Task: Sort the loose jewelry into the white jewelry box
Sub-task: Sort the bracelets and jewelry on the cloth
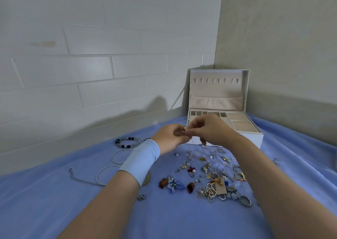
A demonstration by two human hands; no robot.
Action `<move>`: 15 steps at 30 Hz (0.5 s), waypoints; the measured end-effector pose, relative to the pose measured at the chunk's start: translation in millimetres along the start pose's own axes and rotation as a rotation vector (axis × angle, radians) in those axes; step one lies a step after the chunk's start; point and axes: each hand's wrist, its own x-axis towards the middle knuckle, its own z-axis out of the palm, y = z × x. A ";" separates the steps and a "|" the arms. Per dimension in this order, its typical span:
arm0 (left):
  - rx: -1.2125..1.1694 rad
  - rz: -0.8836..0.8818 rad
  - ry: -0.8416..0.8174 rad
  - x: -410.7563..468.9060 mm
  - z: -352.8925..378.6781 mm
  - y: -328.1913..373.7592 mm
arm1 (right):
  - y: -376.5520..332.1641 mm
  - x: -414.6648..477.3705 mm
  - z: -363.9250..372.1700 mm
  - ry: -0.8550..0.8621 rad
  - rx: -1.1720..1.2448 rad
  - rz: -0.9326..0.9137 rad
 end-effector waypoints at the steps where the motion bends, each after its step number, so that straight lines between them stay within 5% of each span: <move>1: -0.095 -0.003 -0.003 -1.0 0.7 2.4 | -1.7 -0.7 -1.2 0.011 0.049 0.006; 7: -0.152 -0.031 0.079 -4.6 -4.9 2.4 | -4.5 -1.4 1.0 0.014 0.170 0.035; 13: -0.538 -0.111 0.056 -3.6 -20.0 1.2 | -1.0 -1.3 -1.7 -0.076 0.228 0.060; 15: -0.375 -0.151 0.045 -4.5 -25.5 0.6 | 0.1 -0.2 0.2 -0.084 0.218 0.078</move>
